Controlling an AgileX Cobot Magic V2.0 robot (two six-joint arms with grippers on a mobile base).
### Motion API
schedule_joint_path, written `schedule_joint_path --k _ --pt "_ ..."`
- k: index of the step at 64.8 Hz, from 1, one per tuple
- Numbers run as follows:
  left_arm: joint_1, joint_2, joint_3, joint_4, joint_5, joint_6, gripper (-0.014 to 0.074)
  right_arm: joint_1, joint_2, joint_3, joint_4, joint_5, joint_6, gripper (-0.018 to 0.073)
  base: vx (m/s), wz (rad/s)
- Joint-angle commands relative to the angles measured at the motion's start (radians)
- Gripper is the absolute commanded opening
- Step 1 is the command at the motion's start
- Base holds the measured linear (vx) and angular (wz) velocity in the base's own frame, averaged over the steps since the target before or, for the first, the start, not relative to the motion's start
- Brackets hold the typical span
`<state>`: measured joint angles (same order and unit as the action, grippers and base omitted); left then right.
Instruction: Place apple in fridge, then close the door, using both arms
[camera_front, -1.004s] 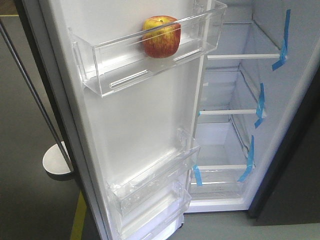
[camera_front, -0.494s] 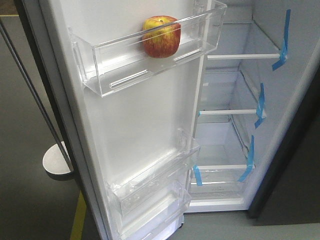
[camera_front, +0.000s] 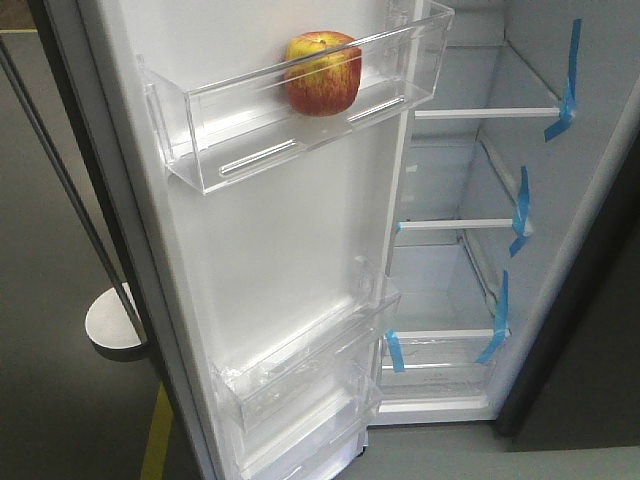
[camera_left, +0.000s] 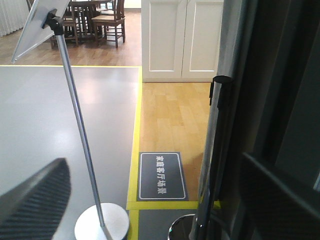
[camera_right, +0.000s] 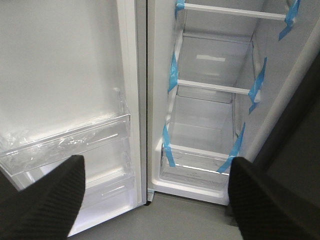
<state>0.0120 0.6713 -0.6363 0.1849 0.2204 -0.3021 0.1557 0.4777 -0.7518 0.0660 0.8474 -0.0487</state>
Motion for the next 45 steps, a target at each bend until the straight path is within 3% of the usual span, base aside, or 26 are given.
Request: schedule_joint_path --k 1,14,34,45 --pt "-0.006 0.013 -0.038 -0.039 -0.124 -0.003 0.0726 -0.004 0.006 -0.024 -0.005 -0.067 -0.002 0.0561 0.00 0.00" --pt "-0.006 0.216 -0.190 -0.059 -0.142 -0.003 0.0656 -0.004 0.006 -0.024 -0.005 -0.067 -0.002 0.0561 0.00 0.00" --pt "-0.006 0.627 -0.519 -0.235 -0.156 -0.029 0.0596 -0.004 0.006 -0.024 -0.005 -0.067 -0.002 0.0561 0.00 0.00" --pt "-0.007 0.754 -0.615 -0.256 -0.151 -0.028 0.0594 -0.004 0.006 -0.024 -0.005 -0.068 -0.002 0.0561 0.00 0.00"
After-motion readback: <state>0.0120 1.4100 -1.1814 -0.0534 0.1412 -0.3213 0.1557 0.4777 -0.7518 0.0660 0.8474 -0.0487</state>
